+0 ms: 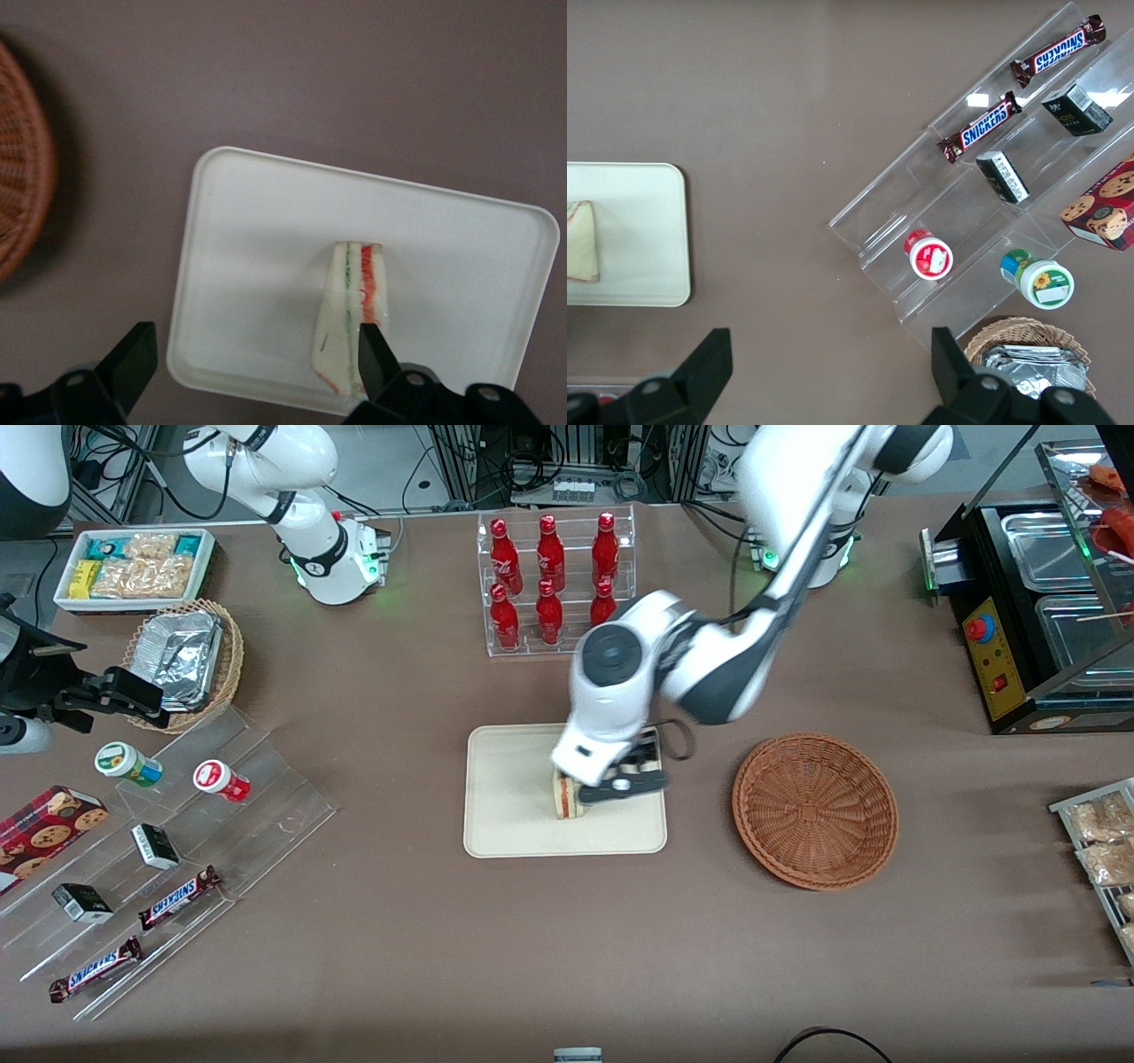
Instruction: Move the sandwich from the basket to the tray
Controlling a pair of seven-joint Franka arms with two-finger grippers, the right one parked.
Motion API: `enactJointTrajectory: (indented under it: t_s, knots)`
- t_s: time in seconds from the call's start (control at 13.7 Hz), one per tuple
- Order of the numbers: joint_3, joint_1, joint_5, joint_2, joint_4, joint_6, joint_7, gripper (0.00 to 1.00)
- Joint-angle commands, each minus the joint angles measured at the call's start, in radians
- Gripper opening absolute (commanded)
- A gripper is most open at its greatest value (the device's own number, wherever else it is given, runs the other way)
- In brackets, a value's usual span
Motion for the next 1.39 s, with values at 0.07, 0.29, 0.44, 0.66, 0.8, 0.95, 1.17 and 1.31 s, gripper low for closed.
enactJointTrajectory:
  t_s: [0.07, 0.29, 0.44, 0.66, 0.8, 0.95, 1.17, 1.31]
  knots:
    - [-0.008, 0.177, -0.027, -0.175, -0.043, -0.206, 0.181, 1.0]
    - [-0.008, 0.33, -0.032, -0.284, -0.074, -0.312, 0.389, 1.0]
    - [-0.006, 0.419, -0.05, -0.344, -0.109, -0.335, 0.515, 1.0]
    - [-0.006, 0.527, -0.053, -0.424, -0.16, -0.375, 0.716, 1.0]
    - [-0.006, 0.576, -0.06, -0.488, -0.23, -0.38, 0.807, 1.0]
    - [-0.002, 0.582, -0.061, -0.577, -0.34, -0.351, 0.858, 1.0]
    - [0.032, 0.579, -0.066, -0.616, -0.361, -0.349, 0.858, 1.0]
    - [0.05, 0.579, -0.066, -0.622, -0.358, -0.349, 0.858, 1.0]
